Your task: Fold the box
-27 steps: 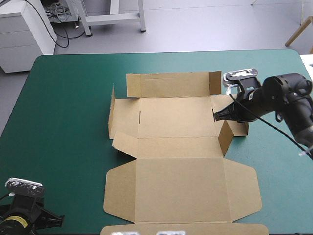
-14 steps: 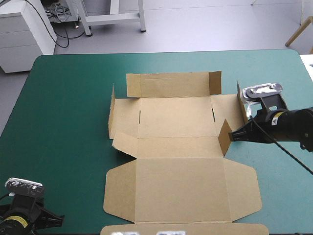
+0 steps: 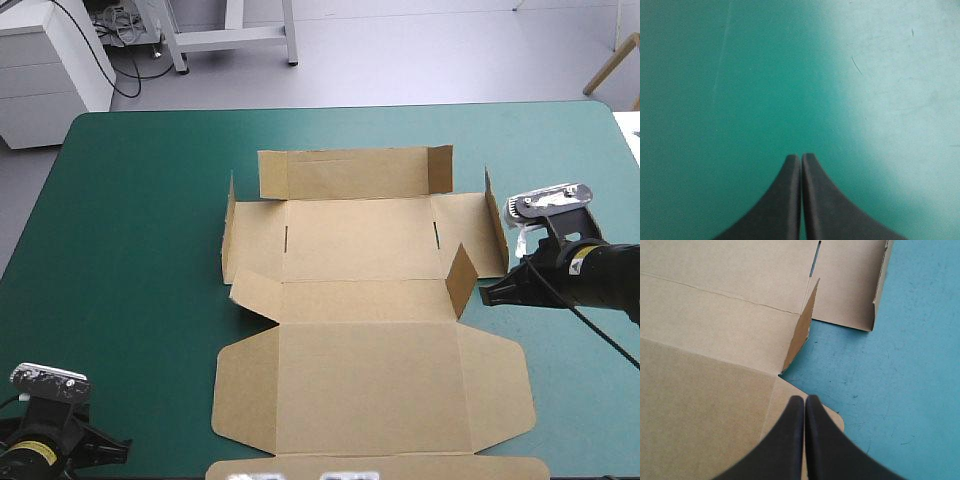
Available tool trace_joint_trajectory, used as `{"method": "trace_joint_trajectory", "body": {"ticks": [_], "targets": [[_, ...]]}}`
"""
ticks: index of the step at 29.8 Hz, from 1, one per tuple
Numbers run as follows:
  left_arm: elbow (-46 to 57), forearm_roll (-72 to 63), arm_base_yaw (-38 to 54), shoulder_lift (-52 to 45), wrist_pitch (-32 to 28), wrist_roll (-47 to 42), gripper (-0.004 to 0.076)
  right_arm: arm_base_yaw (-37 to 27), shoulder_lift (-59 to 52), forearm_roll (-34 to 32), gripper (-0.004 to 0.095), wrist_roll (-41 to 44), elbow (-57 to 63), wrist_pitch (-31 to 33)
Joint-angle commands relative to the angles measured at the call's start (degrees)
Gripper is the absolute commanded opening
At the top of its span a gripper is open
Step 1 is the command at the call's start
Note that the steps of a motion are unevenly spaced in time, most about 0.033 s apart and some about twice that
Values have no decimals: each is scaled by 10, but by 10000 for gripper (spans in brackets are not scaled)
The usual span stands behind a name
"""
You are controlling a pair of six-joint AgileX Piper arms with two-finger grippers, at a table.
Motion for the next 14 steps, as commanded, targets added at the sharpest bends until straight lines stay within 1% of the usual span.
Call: {"method": "trace_joint_trajectory", "body": {"ticks": [1, 4, 7, 9, 14], "targets": [[-14, 6, 0, 8, -30, -1, -10, 1, -8, -4, -14, -16, -13, -24], [-14, 6, 0, 8, -30, -1, -10, 1, -8, -11, -10, -16, -13, -24], [-14, 6, 0, 8, -30, -1, -10, 1, -8, -24, 27, -12, -13, -24], [-14, 6, 0, 8, -30, -1, -10, 1, -8, -28, 91, -12, -13, -24], [-14, 6, 0, 8, -30, -1, -10, 1, -8, -28, 307, -12, -13, -24]]}}
